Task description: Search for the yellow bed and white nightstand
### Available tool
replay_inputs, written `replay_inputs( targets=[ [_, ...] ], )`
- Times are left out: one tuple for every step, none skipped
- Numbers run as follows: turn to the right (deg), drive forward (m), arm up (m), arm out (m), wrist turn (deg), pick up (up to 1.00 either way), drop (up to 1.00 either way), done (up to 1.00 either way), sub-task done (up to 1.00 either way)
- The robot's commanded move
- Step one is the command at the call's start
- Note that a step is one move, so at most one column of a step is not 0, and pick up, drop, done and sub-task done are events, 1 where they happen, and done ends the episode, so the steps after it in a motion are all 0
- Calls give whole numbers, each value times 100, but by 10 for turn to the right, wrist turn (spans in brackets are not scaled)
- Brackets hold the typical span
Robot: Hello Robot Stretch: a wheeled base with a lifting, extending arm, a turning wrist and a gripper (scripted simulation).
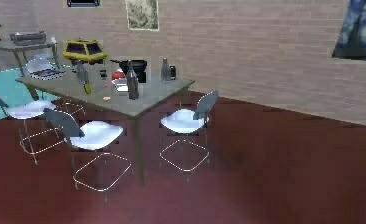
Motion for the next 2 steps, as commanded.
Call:
replay_inputs(
  targets=[
    [-330, 0, 0, 0, 0, 0, 0, 0, 0],
    [0, 5, 0, 0, 0, 0, 0, 0, 0]
  ],
)
